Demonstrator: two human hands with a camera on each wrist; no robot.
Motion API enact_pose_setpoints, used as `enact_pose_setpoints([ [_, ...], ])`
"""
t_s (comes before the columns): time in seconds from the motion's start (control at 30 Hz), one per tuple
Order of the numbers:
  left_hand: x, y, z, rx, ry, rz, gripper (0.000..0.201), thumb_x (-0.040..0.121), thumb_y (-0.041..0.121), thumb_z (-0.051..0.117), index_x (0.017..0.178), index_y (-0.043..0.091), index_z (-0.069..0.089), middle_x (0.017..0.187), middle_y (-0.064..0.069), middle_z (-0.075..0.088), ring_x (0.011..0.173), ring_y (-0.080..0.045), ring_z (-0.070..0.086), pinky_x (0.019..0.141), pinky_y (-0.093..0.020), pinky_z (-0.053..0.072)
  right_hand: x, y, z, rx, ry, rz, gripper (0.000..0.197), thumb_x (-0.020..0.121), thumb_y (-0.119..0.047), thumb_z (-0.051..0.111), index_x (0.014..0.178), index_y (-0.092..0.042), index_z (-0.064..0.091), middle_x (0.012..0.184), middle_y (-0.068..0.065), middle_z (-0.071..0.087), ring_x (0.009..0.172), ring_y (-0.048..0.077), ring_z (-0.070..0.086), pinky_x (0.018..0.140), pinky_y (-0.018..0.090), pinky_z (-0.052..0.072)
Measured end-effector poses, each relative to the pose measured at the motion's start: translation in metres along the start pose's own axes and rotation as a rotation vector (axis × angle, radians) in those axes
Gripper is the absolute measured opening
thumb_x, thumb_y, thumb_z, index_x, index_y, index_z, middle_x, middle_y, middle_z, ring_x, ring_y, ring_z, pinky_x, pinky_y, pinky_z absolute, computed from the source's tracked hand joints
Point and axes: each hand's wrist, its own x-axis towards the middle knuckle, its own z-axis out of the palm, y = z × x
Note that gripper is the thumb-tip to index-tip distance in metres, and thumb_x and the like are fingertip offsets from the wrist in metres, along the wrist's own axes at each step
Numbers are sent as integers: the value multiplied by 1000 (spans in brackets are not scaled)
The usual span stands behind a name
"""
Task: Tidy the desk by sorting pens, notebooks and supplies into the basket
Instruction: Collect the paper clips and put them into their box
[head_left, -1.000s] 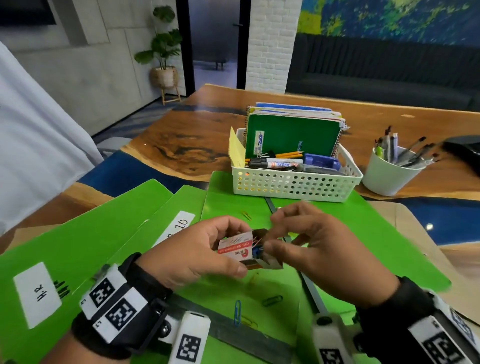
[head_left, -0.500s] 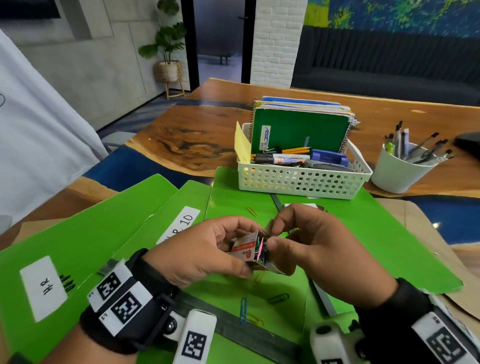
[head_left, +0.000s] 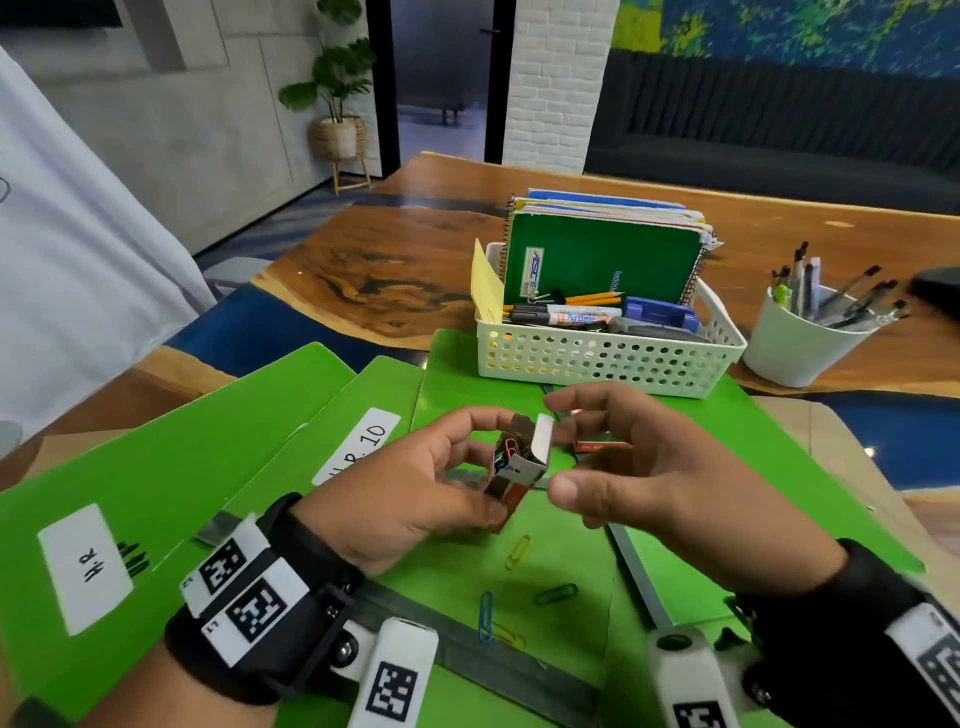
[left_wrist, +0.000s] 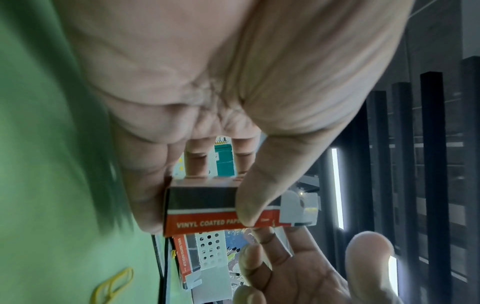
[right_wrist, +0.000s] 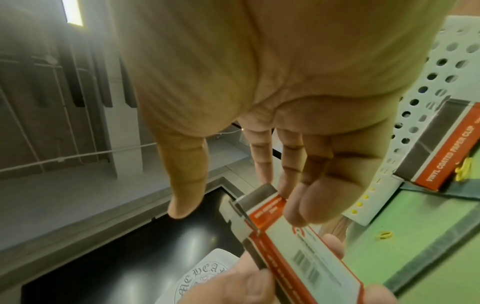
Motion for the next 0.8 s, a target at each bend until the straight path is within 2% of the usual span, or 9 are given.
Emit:
enact_pose_setpoints([
  [0.1, -1, 2, 4, -23, -19, -4, 61, 66, 2, 80, 118, 31, 67, 129, -22, 55, 97, -25, 64, 89, -40, 55, 1, 0, 7, -174, 48, -26, 50, 71, -35, 88, 115, -35, 64, 113, -5, 66, 80, 27, 71, 70, 45, 62],
  [0.2, -3, 5, 7, -89, -32, -38, 56, 63, 10, 85, 113, 27, 69, 121, -14, 56, 96, -23, 65, 90, -38, 56, 2, 3, 12, -131, 87, -55, 43, 72, -31, 85, 108, -22, 63, 105, -6, 67, 71, 27, 72, 69, 53, 60],
  [0.27, -3, 5, 9, -93, -4, -44, 55, 60, 20, 86, 111, 26, 69, 118, -14, 58, 95, -21, 65, 93, -43, 53, 1, 4, 15, -78, 89, -62, 49, 67, -38, 83, 105, -18, 60, 100, -6, 68, 71, 24, 73, 71, 52, 61],
  [0.33, -4, 5, 9, -59, 5, -38, 53, 61, 24, 86, 111, 24, 68, 118, -15, 59, 95, -21, 63, 94, -48, 49, 0, 6, 18, -60, 75, -74, 51, 67, -38, 84, 102, -15, 56, 98, -3, 70, 74, 19, 73, 68, 44, 60],
  [0.43, -4, 5, 7, -56, -30, -27, 47, 69, 16, 82, 113, 18, 66, 116, -11, 59, 95, -19, 64, 90, -42, 50, 3, 10, 17, 6, 38, -52, 54, 65, -31, 87, 99, -9, 52, 103, -1, 72, 76, 18, 72, 68, 36, 56],
  [0.57, -4, 5, 5, -111, -41, -12, 37, 74, 16, 78, 110, 15, 68, 113, -16, 58, 94, -25, 60, 88, -49, 43, 4, 15, 8, 88, -80, -44, 50, 64, -15, 88, 92, -5, 49, 110, 3, 71, 84, 26, 71, 78, 45, 58],
  [0.7, -1, 7, 4, -173, 0, -13, 24, 79, 11, 66, 102, 18, 69, 107, -14, 63, 88, -23, 58, 73, -36, 43, 4, 14, 4, 130, -131, -70, 37, 68, -5, 82, 88, -1, 51, 113, 5, 72, 86, 24, 70, 77, 35, 58],
  [0.73, -1, 7, 4, -171, 4, -14, 23, 79, 11, 65, 101, 18, 69, 105, -13, 65, 85, -22, 58, 71, -35, 43, 4, 14, 4, 126, -132, -83, 33, 70, -5, 81, 88, -1, 54, 114, 5, 72, 88, 27, 71, 80, 36, 58],
  [0.8, -1, 7, 4, -158, 8, -11, 23, 79, 10, 65, 100, 17, 69, 100, -10, 65, 81, -19, 60, 70, -35, 44, 4, 14, 5, 102, -123, -116, 27, 74, -7, 79, 92, -3, 59, 113, 8, 72, 95, 37, 72, 88, 47, 58],
])
